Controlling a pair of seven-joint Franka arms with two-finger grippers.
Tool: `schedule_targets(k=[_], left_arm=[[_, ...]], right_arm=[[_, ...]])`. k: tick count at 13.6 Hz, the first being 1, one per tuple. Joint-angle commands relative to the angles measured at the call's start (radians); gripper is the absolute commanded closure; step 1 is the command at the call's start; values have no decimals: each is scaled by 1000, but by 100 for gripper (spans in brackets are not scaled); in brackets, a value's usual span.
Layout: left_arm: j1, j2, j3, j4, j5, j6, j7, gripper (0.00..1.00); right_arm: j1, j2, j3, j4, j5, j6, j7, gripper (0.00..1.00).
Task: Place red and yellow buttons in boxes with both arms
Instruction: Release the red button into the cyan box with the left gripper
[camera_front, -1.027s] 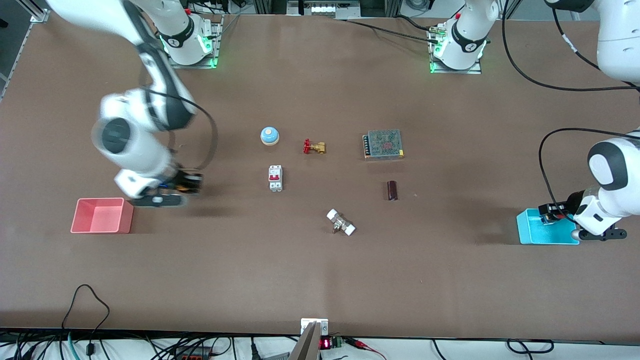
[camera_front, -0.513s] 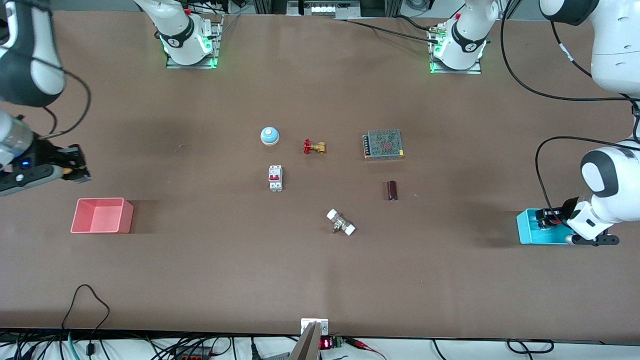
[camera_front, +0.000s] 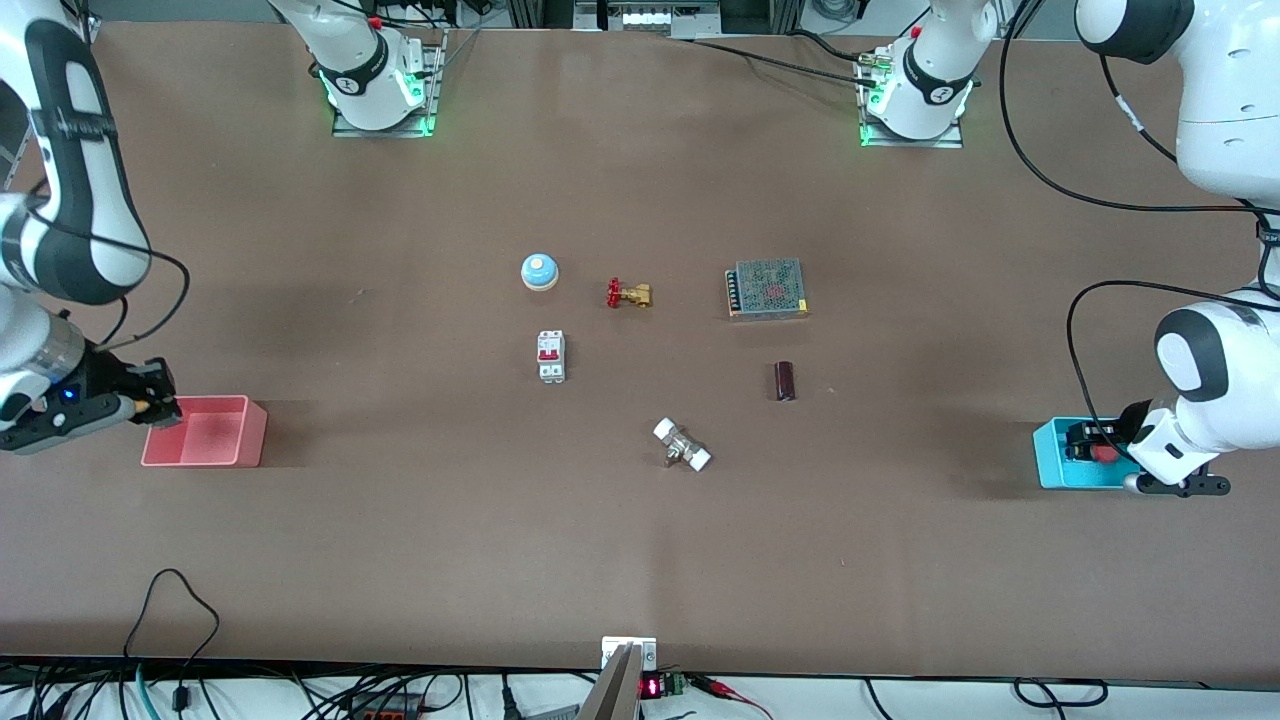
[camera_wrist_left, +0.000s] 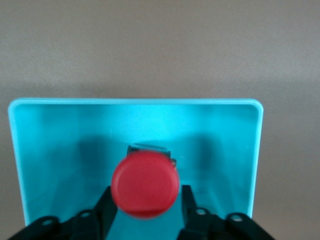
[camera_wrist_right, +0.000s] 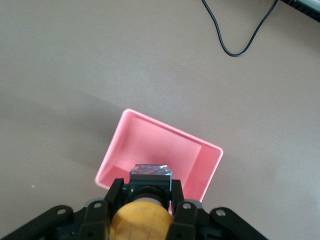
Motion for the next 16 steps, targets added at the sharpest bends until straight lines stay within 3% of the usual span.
schedule_targets(k=[1, 4, 8, 12, 16], left_arm=[[1, 7, 2, 28, 7, -7, 16, 0], [-17, -120, -6, -7, 9, -39, 5, 0], [-128, -300, -6, -33, 7, -195, -12, 0], [-256, -418, 0, -27, 12, -330, -237, 0], [-254, -522, -7, -24, -9, -375, -311, 0]], right_arm=[[-26, 55, 17, 22, 15, 49, -21, 77], [-35, 92, 17, 21, 54, 65, -21, 77], [-46, 122, 17, 7, 57, 86, -21, 77], [-50, 144, 17, -7, 64, 118, -18, 77], [-50, 161, 17, -16, 97, 118, -20, 75]])
